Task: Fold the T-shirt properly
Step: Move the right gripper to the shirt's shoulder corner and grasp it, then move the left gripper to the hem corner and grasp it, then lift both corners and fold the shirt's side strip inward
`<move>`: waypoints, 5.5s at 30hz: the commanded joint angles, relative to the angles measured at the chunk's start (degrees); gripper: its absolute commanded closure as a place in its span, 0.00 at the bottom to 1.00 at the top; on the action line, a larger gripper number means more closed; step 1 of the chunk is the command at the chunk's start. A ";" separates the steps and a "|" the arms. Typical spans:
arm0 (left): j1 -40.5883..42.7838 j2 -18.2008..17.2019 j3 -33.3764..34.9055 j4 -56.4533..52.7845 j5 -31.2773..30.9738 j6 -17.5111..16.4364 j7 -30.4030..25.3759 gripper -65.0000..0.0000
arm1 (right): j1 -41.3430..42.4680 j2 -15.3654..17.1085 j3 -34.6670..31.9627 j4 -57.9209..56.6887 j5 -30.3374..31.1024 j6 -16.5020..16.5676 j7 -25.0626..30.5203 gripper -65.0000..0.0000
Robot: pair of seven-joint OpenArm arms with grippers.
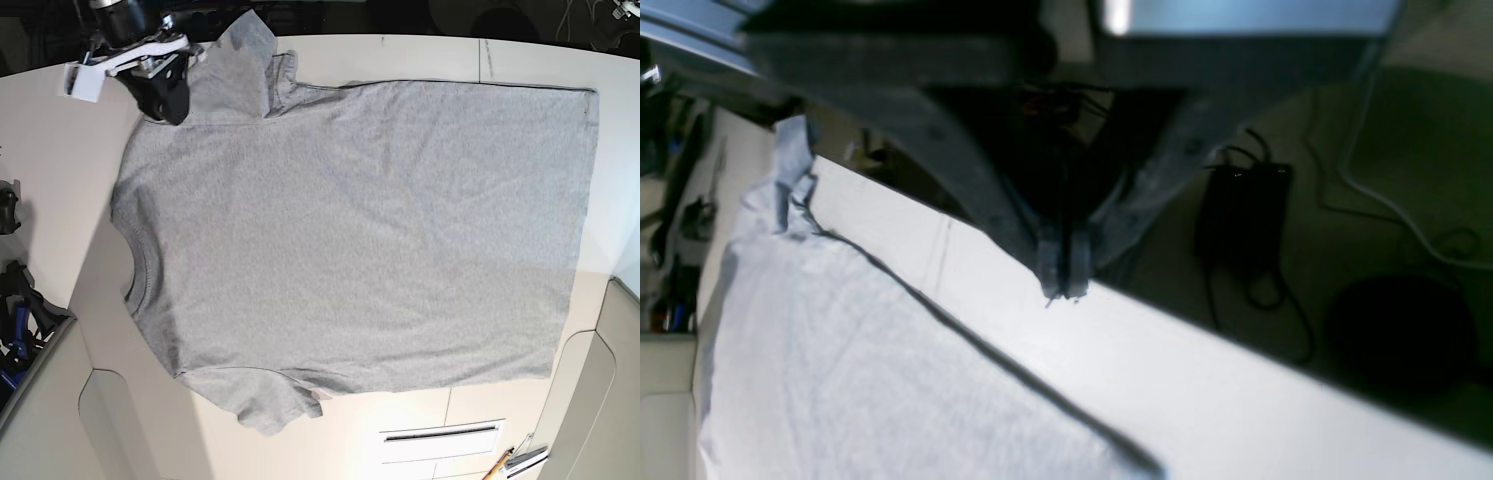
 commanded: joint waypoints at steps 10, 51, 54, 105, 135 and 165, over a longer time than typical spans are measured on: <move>-2.78 -1.20 -0.63 0.74 -1.08 -0.56 -0.42 0.66 | 6.49 -3.82 18.36 -4.39 7.96 0.61 -3.26 0.72; -5.42 -2.60 -0.61 0.74 -1.08 -0.56 0.85 0.66 | 19.63 -5.55 12.24 -31.26 9.25 10.01 -4.83 0.72; -5.44 -2.62 -0.61 0.74 -1.08 -0.56 0.50 0.66 | 19.63 -5.40 12.26 -31.26 8.90 10.01 -4.85 0.82; -19.41 -2.75 4.83 -15.93 9.18 -0.56 -7.50 0.60 | 20.59 -5.40 12.26 -31.26 6.01 13.27 -4.87 1.00; -21.88 -2.75 7.32 -15.93 7.41 -0.56 -5.09 1.00 | 19.89 -5.25 12.37 -31.21 -0.44 13.31 -6.54 1.00; -13.62 -1.46 0.24 -15.65 -1.08 -0.56 4.70 1.00 | 1.57 3.17 12.74 -16.65 -0.39 16.09 -8.87 1.00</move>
